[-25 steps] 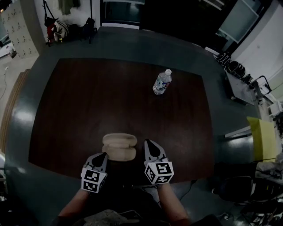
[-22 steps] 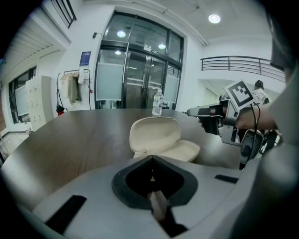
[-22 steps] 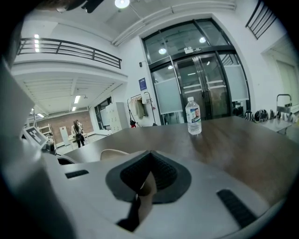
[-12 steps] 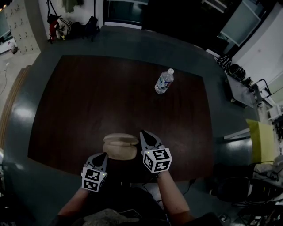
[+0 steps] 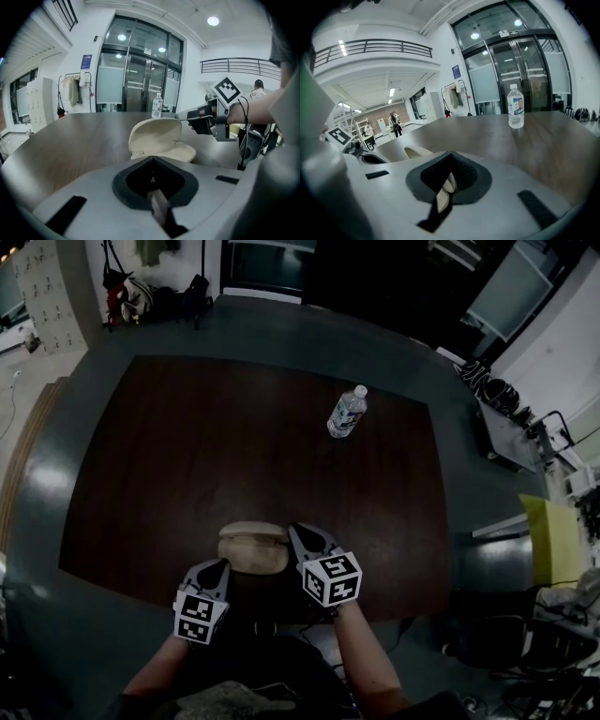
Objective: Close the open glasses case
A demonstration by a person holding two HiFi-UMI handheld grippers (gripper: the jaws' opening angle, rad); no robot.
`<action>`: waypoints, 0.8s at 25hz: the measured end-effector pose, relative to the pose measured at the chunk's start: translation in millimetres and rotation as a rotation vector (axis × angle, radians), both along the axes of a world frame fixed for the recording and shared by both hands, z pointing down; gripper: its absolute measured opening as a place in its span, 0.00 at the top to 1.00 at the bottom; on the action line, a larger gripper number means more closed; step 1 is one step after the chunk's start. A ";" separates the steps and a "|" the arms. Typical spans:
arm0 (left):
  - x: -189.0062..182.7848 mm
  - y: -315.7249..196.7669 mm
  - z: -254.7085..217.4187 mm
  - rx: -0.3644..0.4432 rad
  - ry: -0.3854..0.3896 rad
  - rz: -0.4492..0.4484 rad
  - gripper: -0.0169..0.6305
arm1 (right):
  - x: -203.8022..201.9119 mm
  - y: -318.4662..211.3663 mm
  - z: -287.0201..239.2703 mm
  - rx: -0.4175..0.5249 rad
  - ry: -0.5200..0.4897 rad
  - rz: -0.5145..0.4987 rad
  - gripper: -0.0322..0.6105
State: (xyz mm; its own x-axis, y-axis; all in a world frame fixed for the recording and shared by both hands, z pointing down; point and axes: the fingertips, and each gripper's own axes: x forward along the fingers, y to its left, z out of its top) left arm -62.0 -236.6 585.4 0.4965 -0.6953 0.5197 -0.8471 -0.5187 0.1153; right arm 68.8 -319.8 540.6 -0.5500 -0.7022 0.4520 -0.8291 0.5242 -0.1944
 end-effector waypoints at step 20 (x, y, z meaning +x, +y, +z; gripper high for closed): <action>-1.1 1.6 -16.6 0.060 -0.105 -0.031 0.96 | -6.7 81.7 30.4 -0.047 -0.004 -0.093 0.97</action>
State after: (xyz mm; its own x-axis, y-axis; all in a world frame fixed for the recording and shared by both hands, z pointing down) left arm -63.1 -234.9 568.8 0.4192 -0.7409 0.5247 -0.8686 -0.4955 -0.0059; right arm 62.1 -238.1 571.0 -0.6138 -0.6263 0.4806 -0.7764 0.5893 -0.2235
